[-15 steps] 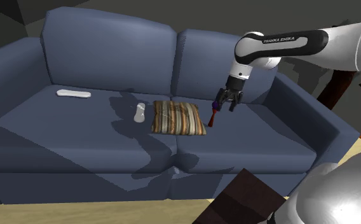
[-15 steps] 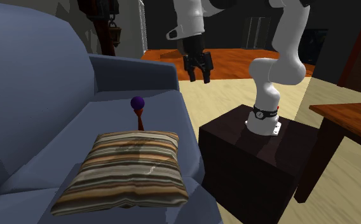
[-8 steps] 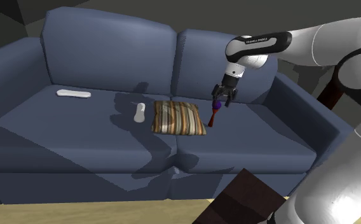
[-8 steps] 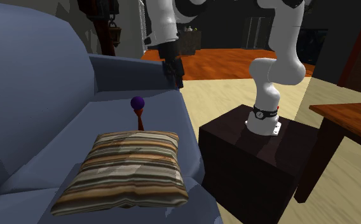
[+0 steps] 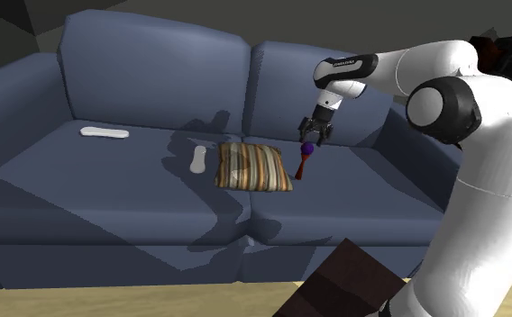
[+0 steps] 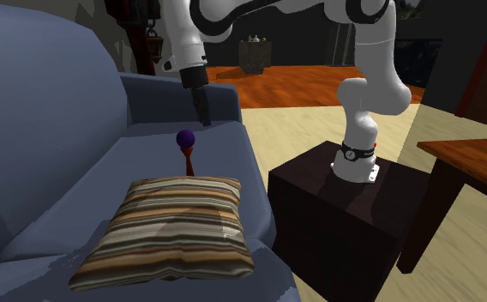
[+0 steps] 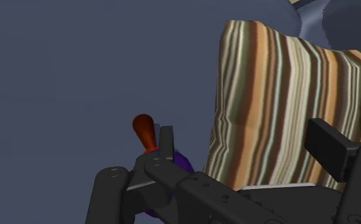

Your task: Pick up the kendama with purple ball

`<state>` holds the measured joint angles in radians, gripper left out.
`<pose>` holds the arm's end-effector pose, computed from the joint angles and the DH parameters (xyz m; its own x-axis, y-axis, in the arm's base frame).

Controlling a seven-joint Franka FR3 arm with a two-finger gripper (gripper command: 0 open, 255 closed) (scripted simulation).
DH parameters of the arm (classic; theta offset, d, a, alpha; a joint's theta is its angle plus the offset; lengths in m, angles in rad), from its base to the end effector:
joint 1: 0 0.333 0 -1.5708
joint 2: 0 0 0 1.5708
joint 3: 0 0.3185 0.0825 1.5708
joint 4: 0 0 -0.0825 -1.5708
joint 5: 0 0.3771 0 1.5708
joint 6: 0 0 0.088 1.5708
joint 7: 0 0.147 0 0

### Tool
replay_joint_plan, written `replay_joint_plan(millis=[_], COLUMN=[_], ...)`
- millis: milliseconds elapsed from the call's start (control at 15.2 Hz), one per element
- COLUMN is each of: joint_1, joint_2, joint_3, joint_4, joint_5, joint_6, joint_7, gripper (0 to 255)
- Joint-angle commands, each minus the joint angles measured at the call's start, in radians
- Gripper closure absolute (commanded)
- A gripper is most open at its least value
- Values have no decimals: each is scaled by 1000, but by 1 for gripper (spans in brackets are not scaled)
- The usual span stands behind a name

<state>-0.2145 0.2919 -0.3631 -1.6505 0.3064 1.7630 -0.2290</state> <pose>0.5431 -0.2885 0.4062 0.9098 -0.3983 -0.1162 -0.4146 -0.8840 -0.2161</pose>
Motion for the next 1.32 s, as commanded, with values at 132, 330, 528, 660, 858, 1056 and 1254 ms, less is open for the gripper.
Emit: replay_joint_plan(millis=[132, 330, 528, 660, 858, 1056, 1254], joint_1=[-68, -109, -106, -105, -103, -104, -103], joint_2=[167, 253, 260, 266, 274, 275, 275], joint_3=[-6, -4, -2, 0, 2, 2, 2], joint_4=[193, 304, 275, 257, 236, 236, 235], joint_5=[65, 94, 98, 101, 106, 106, 106], joint_6=[-42, -73, -38, -16, 12, 13, 14], joint_7=[-9, -5, -14, -20, -29, -29, -29], gripper=[0, 0, 0, 0, 0, 255, 255])
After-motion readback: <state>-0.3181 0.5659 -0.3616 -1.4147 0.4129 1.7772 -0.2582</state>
